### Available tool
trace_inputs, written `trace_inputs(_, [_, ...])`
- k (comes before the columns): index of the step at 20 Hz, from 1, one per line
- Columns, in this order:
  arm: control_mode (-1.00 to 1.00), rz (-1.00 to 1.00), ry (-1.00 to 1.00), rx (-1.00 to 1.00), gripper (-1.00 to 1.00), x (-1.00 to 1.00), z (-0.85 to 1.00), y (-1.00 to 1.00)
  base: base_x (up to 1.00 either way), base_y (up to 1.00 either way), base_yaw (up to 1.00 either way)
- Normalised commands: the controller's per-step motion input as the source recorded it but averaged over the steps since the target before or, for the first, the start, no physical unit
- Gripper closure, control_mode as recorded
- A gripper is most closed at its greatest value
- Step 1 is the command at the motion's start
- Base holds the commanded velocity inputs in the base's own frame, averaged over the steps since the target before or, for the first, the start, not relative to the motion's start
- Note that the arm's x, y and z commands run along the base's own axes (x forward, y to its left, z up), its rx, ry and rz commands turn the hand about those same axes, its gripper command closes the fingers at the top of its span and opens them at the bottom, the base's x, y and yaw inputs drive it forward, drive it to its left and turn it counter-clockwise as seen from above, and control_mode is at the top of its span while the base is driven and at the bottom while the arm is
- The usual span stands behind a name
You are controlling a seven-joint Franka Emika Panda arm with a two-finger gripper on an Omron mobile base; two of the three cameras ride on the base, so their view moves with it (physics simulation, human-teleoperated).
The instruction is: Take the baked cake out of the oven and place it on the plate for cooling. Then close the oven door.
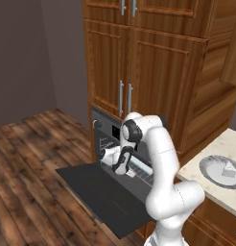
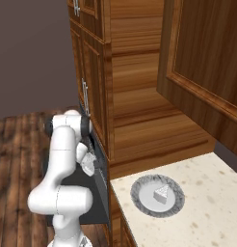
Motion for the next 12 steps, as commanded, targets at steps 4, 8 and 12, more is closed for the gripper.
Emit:
trace_inputs(4, [-1.00, 0.00, -0.14, 0.01, -1.00, -1.00, 0.95, 0.40, 0.00, 0.00, 0.00])
trace_inputs(8, [-1.00, 0.00, -0.04, 0.05, -1.00, -0.93, 1.00, 0.39, 0.00, 0.00, 0.00])
trace_inputs(12, [-1.00, 0.01, 0.00, 0.07, -1.00, -1.00, 1.00, 0.62, 0.00, 0.00, 0.00])
